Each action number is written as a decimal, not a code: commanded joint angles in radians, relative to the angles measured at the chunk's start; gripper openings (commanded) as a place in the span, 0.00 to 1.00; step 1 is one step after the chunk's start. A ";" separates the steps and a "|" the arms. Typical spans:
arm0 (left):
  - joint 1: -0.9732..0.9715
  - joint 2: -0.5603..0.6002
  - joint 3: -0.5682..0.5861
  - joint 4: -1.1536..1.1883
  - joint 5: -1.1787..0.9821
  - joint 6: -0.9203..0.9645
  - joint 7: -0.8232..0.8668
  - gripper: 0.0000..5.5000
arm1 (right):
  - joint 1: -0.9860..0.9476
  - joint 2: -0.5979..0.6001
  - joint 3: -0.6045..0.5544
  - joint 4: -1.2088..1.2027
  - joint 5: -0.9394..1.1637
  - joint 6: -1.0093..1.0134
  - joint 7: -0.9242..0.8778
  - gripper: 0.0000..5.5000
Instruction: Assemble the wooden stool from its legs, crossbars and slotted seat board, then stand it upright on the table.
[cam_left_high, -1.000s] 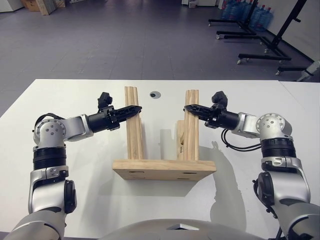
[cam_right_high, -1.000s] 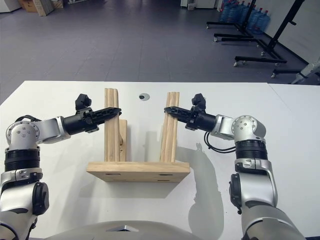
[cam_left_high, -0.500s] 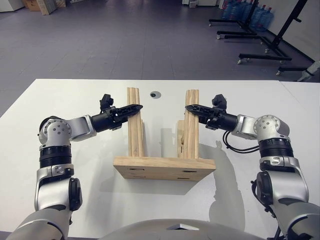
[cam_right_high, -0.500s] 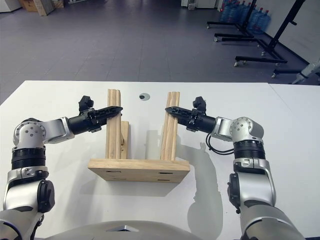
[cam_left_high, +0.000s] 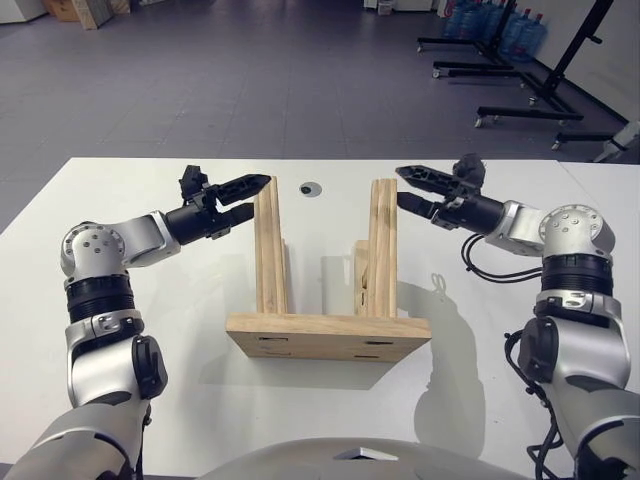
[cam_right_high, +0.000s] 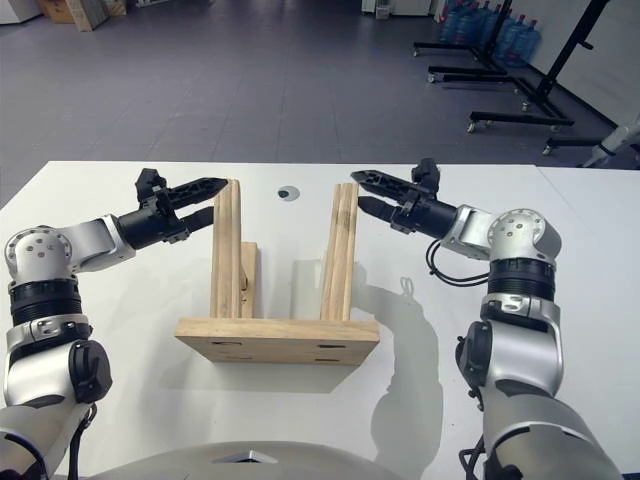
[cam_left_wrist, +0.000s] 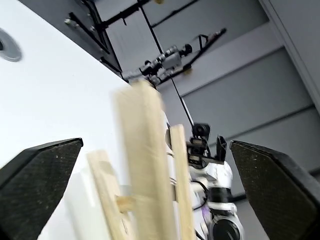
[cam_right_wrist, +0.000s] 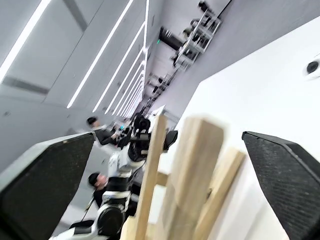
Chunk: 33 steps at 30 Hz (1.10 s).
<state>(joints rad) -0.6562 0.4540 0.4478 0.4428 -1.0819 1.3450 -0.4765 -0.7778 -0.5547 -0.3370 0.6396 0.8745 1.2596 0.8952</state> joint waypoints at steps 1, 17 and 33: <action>-0.050 0.077 -0.007 0.083 0.078 -0.095 -0.085 0.98 | -0.062 -0.057 -0.024 0.112 -0.055 -0.077 0.013 0.98; 0.714 0.492 -0.173 -0.530 0.489 -0.939 -0.981 0.98 | 0.764 -0.428 0.172 -0.684 -0.336 -0.766 0.625 0.98; 0.837 0.335 -0.369 -0.630 0.550 -1.010 -0.889 0.98 | 0.921 -0.228 0.339 -0.816 -0.367 -0.827 0.445 0.98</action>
<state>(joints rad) 0.1877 0.7940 0.1060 -0.1758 -0.5435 0.3381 -1.3717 0.1652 -0.7946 -0.0119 -0.1941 0.5261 0.4496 1.3541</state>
